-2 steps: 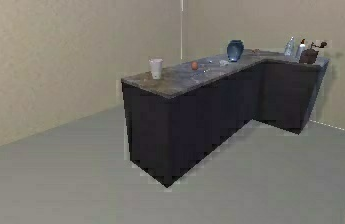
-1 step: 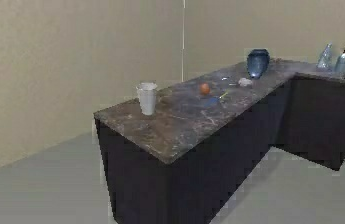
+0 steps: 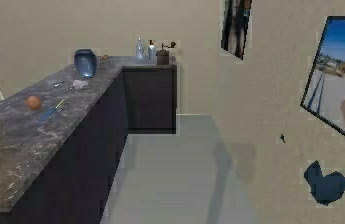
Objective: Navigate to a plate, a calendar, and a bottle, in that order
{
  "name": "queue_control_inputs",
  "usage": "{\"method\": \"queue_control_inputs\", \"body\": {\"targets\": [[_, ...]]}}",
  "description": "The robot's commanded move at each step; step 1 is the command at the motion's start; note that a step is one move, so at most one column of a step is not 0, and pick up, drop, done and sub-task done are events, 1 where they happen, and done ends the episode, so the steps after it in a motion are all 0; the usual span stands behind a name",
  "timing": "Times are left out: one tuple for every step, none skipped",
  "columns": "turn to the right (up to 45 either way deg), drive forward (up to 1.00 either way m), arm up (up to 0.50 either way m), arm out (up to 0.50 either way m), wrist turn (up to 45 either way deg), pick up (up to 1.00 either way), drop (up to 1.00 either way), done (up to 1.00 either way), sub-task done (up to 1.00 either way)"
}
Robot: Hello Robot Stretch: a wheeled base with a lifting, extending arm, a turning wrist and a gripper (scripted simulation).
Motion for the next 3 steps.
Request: {"method": "queue_control_inputs", "body": {"targets": [[3.0, 0.0, 0.0, 0.0, 0.0, 0.0, 0.0, 0.0, 0.0], [0.0, 1.0, 0.0, 0.0, 0.0, 0.0, 0.0, 0.0, 0.0], [0.0, 0.9, 0.0, 0.0, 0.0, 0.0, 0.0, 0.0, 0.0]]}}
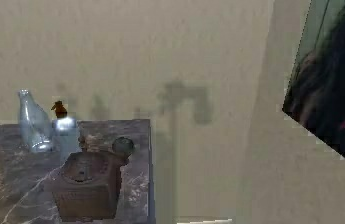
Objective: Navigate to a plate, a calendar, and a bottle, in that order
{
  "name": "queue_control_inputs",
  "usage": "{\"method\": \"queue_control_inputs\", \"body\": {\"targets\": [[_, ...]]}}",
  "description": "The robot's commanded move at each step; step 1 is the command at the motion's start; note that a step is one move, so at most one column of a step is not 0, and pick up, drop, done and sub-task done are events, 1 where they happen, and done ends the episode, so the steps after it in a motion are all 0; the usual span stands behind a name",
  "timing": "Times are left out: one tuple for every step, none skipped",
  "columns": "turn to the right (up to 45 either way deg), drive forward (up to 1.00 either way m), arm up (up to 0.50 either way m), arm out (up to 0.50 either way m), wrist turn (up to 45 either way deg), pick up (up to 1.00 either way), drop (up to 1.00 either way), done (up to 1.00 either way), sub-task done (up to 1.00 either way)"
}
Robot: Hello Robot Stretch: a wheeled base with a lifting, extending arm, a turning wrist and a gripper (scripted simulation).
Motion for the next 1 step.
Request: {"method": "queue_control_inputs", "body": {"targets": [[-33.0, 0.0, 0.0, 0.0, 0.0, 0.0, 0.0, 0.0, 0.0]]}}
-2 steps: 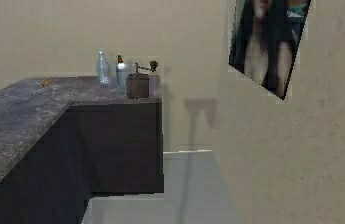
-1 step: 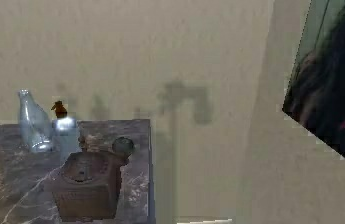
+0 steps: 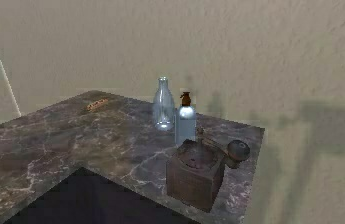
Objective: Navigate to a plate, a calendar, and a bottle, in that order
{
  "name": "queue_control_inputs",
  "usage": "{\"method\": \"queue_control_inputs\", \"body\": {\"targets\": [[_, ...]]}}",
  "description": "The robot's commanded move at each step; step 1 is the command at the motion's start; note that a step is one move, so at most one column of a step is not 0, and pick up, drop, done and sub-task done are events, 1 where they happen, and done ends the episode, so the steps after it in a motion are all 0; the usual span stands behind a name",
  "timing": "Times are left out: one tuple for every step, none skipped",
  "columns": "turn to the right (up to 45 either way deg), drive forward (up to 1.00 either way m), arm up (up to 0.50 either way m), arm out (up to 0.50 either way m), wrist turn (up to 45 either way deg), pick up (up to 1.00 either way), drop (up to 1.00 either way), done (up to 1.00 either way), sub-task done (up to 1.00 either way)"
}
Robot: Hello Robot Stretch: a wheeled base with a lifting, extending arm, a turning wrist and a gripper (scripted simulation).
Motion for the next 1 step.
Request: {"method": "queue_control_inputs", "body": {"targets": [[0.0, 0.0, 0.0, 0.0, 0.0, 0.0, 0.0, 1.0, 0.0]]}}
